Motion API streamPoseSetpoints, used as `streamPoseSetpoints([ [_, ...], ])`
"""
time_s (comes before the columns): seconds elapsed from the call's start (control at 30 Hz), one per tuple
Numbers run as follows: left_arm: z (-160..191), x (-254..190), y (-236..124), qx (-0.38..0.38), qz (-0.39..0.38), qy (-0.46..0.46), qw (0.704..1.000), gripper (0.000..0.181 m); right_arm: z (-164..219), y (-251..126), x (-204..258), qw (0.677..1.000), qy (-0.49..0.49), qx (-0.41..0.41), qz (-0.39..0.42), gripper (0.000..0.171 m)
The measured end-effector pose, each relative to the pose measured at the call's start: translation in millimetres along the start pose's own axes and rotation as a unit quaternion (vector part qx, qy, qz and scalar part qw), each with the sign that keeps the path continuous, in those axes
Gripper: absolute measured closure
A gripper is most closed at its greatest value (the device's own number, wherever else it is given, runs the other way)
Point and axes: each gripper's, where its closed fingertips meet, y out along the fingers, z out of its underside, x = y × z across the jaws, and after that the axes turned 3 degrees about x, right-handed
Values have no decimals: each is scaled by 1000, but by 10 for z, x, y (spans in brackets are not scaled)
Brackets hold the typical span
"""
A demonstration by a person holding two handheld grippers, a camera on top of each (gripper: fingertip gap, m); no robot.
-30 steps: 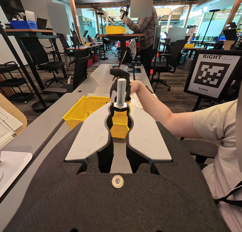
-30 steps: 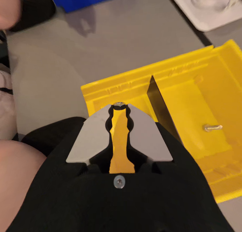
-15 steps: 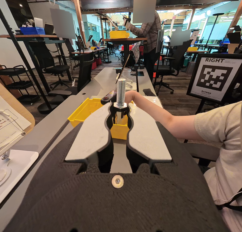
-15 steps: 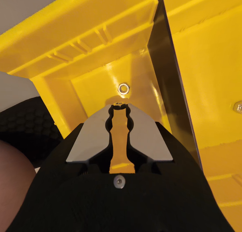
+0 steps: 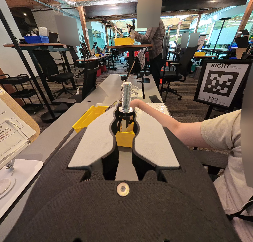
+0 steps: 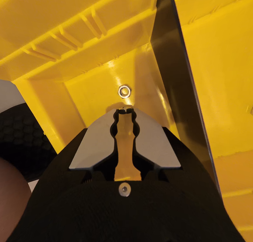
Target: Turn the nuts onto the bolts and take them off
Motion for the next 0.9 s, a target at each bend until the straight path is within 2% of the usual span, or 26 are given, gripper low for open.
streamPoseSetpoints([
  [0.23,12,3,10,3,2,-3,1000,163,76,22,13,999,35,19,-8,150],
  [0.53,-4,-7,-9,1,2,-2,1000,163,21,-72,19,1000,26,8,11,143],
  [0.73,1,-2,-9,2,2,-4,1000,163,2,-171,-14,999,28,5,35,145],
  [0.9,15,-3,4,6,2,-4,1000,163,62,-81,-4,998,43,33,14,148],
])
